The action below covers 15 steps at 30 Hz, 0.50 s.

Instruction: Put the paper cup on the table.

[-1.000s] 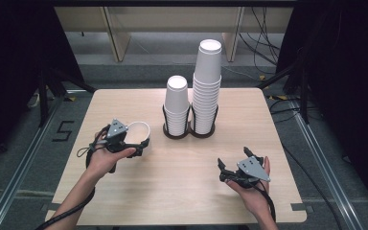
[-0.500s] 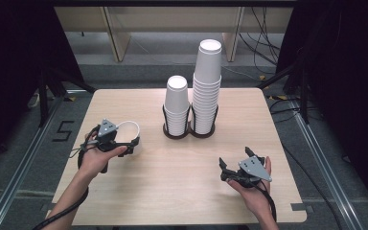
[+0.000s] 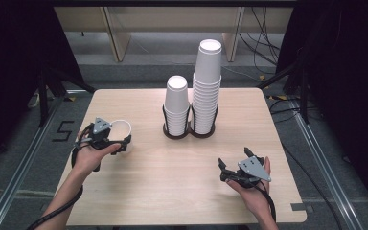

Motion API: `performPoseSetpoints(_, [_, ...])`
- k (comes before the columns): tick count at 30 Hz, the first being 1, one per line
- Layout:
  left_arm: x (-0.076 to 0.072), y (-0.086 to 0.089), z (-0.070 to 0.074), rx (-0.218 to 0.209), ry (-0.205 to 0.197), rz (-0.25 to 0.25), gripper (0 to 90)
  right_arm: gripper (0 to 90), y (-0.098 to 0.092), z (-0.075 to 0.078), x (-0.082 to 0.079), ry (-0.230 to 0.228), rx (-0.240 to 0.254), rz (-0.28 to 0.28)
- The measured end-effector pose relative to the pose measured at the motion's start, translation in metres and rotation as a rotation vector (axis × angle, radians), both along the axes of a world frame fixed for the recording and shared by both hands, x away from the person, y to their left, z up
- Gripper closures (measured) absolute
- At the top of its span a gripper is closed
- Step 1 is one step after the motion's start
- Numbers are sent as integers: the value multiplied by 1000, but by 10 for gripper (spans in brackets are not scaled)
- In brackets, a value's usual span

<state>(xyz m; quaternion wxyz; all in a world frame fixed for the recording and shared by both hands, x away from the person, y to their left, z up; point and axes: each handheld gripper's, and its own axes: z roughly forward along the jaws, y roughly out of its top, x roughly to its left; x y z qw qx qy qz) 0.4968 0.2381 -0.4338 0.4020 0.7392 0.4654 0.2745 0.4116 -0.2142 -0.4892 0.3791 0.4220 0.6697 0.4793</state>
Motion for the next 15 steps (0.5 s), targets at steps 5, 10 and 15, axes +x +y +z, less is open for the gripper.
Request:
performPoseSetpoints(5, [1,2,0,5,6,5,76,43,-2,1,0,-11,-13,-6])
performPoseSetpoints(10, [3,6,-2,24,19,15,76,43,-4,0,0,-12,-13,4])
performPoseSetpoints(15, [4,9,0,40,29,3,76,43,-2,0,-2,4,10,-7])
